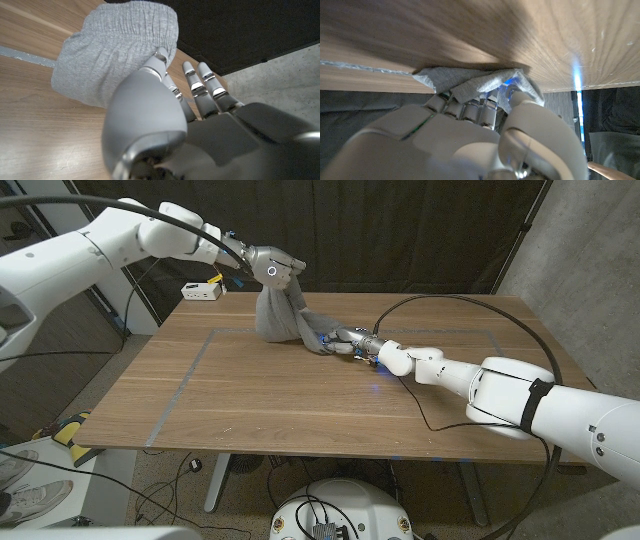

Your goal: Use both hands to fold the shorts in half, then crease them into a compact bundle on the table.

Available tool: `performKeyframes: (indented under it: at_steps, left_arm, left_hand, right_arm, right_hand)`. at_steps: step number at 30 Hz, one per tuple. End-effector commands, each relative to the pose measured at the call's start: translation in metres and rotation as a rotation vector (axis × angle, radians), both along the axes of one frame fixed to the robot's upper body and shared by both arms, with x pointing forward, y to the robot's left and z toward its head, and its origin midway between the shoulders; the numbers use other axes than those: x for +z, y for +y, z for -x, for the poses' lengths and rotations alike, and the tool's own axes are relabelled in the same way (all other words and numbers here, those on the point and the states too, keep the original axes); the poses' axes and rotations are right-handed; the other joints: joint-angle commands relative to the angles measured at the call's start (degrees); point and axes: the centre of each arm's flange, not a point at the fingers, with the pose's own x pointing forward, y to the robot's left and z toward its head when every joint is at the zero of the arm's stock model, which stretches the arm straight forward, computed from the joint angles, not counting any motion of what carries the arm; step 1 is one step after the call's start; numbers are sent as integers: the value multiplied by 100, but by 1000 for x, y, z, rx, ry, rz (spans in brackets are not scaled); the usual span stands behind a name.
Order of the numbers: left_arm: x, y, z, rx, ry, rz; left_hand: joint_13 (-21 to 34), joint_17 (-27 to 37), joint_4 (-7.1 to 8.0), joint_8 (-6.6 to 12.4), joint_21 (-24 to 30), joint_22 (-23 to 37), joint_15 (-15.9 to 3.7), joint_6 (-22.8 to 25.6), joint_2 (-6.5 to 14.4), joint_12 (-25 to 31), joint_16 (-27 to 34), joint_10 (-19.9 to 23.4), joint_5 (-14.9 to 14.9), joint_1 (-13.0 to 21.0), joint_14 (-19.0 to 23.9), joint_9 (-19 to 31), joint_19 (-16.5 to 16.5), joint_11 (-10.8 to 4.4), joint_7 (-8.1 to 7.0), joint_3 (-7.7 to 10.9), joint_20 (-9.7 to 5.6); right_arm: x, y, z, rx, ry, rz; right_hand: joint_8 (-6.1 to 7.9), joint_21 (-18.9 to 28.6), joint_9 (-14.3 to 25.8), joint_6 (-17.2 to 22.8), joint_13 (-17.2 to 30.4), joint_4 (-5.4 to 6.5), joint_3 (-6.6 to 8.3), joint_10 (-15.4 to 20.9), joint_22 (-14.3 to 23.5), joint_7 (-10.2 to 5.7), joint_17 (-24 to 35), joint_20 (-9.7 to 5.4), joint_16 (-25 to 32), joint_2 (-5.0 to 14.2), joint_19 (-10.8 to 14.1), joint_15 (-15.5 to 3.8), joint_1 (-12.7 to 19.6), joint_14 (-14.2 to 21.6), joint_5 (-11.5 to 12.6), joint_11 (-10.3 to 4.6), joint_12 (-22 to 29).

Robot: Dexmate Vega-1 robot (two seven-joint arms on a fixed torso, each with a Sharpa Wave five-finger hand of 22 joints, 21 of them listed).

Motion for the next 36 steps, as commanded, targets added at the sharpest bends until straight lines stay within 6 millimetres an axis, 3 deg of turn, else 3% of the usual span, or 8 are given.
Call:
performKeyframes:
  at_steps: [1, 18, 36]
  left_arm:
    - [2, -19, -21, -24, 35, -41]
    - [-1, -55, -60, -109, 57, -67]
    - [-22, -88, -68, -223, 150, -36]
  left_hand:
    - [517, 11, 25, 45, 27, -5, -1016, -14, -12, -36, -2, -2, 42, 63, -10, 16, 6, 10, -11, 10, -48]
    - [521, 15, 29, 115, 52, -9, -1015, -55, -15, -115, 6, 38, 45, 70, -16, 21, -6, 7, -13, -6, -54]
    - [544, 19, 32, 196, 83, -16, -1018, -66, -17, -189, 24, 98, 38, 75, 37, 8, 1, 7, -11, -27, -84]
  right_arm:
    - [-9, -3, 6, 46, -9, 17]
    - [-14, -8, 13, 72, -22, 38]
    - [-12, -6, 13, 80, -34, 39]
  right_hand:
    - [54, 46, 12, 57, 29, -48, 24, 3, 13, 5, 33, 27, 49, -11, 29, -341, 68, -8, -14, -55, 17]
    - [46, 45, 13, 51, 30, -59, 32, -15, 13, 13, 44, 16, 54, -6, 26, -353, 60, -18, -18, -32, 10]
    - [35, 44, 14, 34, 31, -81, 41, -59, 13, 4, 59, 9, 54, -1, 20, -345, 61, -60, -22, -71, -3]
